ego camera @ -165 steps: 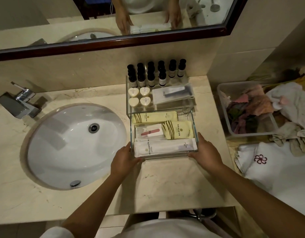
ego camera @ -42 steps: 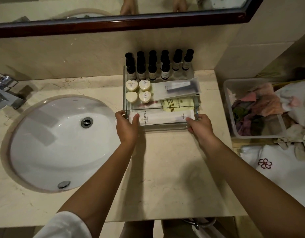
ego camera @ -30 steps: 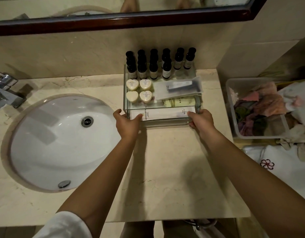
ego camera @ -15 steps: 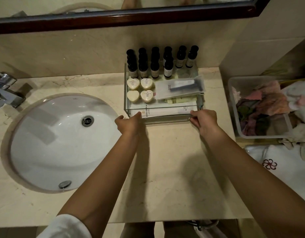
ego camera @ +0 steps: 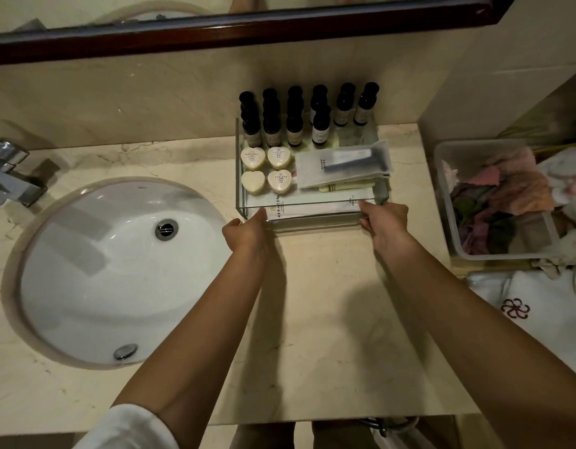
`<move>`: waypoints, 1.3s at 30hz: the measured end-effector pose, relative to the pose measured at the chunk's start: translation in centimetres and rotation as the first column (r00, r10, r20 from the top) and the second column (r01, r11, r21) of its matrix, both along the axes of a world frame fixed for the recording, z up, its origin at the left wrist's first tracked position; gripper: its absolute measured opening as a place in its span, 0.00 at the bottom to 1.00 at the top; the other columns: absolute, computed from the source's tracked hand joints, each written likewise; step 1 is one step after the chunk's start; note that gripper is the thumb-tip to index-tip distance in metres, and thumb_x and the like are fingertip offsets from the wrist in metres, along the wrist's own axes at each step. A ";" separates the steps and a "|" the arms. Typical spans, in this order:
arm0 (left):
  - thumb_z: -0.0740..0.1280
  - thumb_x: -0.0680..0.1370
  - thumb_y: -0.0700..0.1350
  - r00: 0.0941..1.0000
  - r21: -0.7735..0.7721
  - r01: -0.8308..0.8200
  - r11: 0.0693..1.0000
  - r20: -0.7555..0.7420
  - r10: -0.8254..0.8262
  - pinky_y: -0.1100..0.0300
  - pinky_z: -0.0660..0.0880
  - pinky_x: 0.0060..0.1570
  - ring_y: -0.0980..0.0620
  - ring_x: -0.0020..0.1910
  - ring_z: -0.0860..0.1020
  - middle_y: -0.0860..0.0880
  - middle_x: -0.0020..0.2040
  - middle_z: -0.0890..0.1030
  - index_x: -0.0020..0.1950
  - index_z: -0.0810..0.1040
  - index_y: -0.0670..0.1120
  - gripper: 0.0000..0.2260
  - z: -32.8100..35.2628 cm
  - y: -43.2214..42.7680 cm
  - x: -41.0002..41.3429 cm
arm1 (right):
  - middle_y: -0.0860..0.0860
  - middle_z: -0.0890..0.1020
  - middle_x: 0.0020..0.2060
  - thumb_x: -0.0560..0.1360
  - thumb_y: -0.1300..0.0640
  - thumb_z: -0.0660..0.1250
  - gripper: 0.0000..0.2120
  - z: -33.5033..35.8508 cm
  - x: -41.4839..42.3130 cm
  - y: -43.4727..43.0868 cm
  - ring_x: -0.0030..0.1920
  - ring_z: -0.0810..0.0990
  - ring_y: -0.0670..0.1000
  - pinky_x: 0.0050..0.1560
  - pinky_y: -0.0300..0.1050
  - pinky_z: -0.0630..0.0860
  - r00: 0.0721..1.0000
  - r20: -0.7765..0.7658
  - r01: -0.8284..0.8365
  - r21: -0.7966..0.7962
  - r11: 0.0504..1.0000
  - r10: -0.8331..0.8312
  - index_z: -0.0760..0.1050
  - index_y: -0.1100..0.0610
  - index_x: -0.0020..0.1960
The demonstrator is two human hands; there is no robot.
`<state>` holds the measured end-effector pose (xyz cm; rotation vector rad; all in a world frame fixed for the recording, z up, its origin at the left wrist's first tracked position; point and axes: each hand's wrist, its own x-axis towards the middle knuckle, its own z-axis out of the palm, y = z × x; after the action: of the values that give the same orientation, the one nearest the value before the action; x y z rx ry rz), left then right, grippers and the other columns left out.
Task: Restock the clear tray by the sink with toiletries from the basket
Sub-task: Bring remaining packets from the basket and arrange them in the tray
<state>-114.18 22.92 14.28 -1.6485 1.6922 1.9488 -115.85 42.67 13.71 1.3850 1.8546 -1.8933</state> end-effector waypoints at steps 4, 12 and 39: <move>0.73 0.71 0.39 0.998 0.098 -0.053 0.994 -0.012 0.054 0.53 0.78 0.47 0.42 0.47 0.80 0.37 0.57 0.78 0.69 0.65 0.33 0.30 -0.3 0.2 0.3 | 0.51 0.77 0.39 0.71 0.66 0.71 0.11 0.1 0.5 0.0 0.36 0.78 0.46 0.48 0.40 0.79 0.997 -0.047 0.059 -0.038 0.998 -0.060 0.70 0.59 0.46; 0.72 0.70 0.32 0.976 0.162 -0.196 0.967 -0.063 0.209 0.62 0.78 0.32 0.49 0.39 0.76 0.36 0.58 0.77 0.68 0.66 0.33 0.29 0.0 0.5 -0.7 | 0.48 0.76 0.42 0.68 0.67 0.72 0.17 -0.8 -0.3 -0.1 0.49 0.80 0.51 0.54 0.46 0.79 0.994 -0.095 0.056 0.010 0.998 -0.055 0.68 0.53 0.48; 0.64 0.76 0.54 0.911 -0.537 0.403 0.741 0.155 -0.383 0.60 0.63 0.38 0.47 0.37 0.72 0.51 0.33 0.72 0.32 0.66 0.48 0.17 -0.9 -0.5 0.7 | 0.62 0.82 0.45 0.80 0.51 0.57 0.19 1.9 0.5 0.2 0.45 0.81 0.61 0.46 0.47 0.74 0.484 0.461 -0.611 0.787 -0.090 0.744 0.79 0.64 0.51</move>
<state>-113.46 22.40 13.36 -1.2631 2.5170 1.2840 -115.33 42.86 15.64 0.0005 2.9678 -0.2418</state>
